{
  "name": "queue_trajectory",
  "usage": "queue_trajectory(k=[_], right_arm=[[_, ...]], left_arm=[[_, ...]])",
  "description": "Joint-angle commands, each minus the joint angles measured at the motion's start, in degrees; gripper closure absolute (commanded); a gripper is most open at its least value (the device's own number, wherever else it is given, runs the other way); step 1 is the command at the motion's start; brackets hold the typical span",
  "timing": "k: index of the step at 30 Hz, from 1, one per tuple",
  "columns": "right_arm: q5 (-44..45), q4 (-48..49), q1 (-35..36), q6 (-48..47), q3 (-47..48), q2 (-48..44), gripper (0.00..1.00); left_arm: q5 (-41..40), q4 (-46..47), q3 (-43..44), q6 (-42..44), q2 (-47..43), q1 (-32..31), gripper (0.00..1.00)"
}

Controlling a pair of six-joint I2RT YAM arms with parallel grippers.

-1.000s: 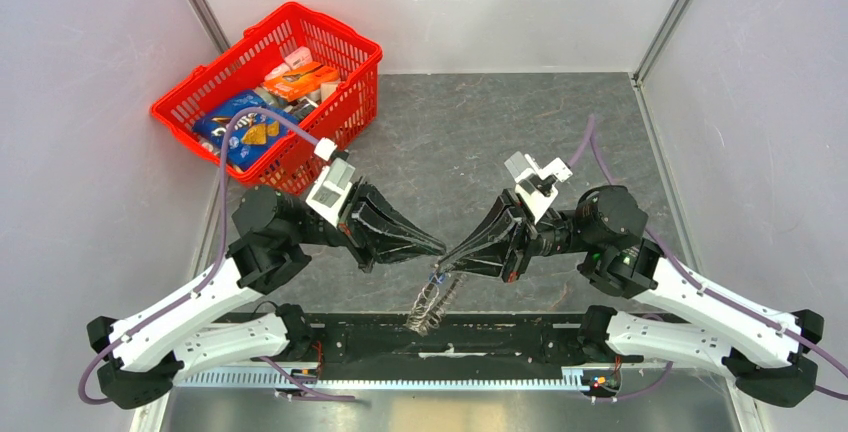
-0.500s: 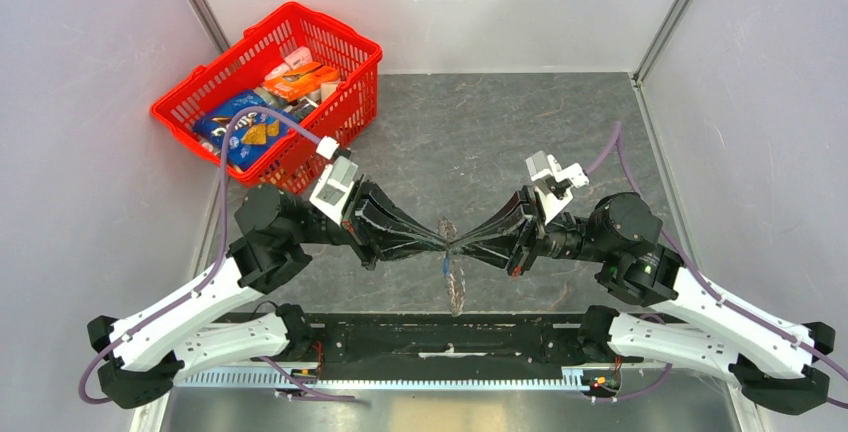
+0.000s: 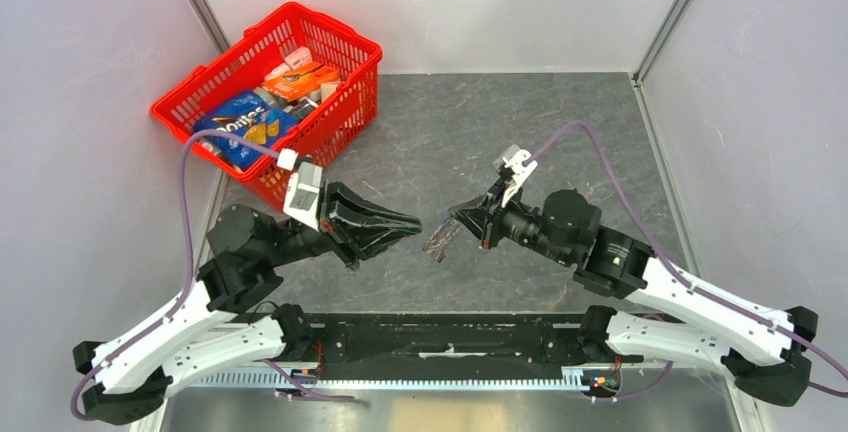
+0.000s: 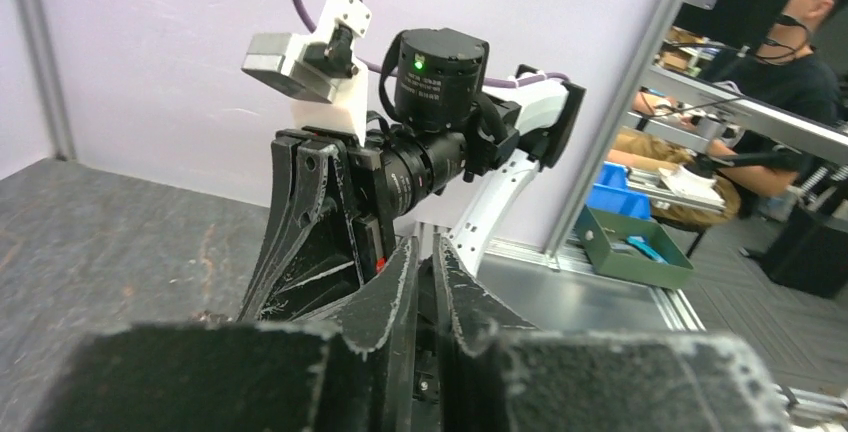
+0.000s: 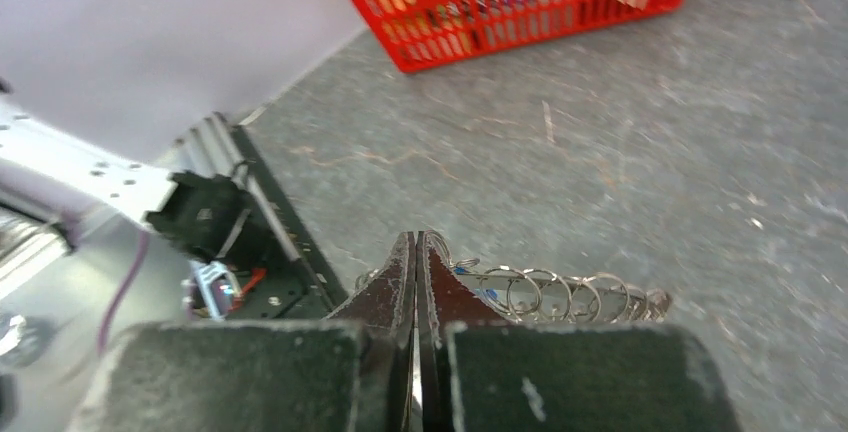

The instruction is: Put the keys on the keyring

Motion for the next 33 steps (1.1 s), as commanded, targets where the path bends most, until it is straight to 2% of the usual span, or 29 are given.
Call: queue_trajectory(k=[1,6,7,13,15,27,30,33], right_arm=[[9.9,1.3,0.2,-1.1,-1.7,2.0,1.00],[16.0,0.2,-1.1,1.7,-3.9,5.7,1.00],[16.1,-0.2,-1.9,2.6,-4.2,6.7,1.00],[11.5,-0.9,-8.7,7.1,-6.0,12.2,1.00],[10.0,-0.5,-11.3,8.2,-6.6,14.4,1.00],[7.7,0.9,-19.3,11.1,-3.7,26.8,1.00],[8.1,1.0,-21.2,11.3,-2.2,29.8,0.95],[7.7,2.0,-23.0,11.3,-1.4,32.0,0.95]], left_arm=[[-8.7,-3.3,-2.8,2.4,-3.6,0.0,0.78],[-13.9,-6.3,-4.8,1.9,-6.2,0.1,0.58],[-14.5,-6.5,-4.9,2.0,-6.5,0.0,0.51],[-16.6,-10.4,-5.5,2.2,-7.7,0.0,0.44],[-17.1,-10.7,-5.8,2.3,-7.9,0.0,0.37],[-18.3,-11.7,-6.1,2.7,-8.0,0.0,0.34],[-18.3,-11.7,-6.1,2.6,-7.8,0.0,0.34],[-18.4,-11.8,-5.9,2.6,-7.7,0.1,0.34]])
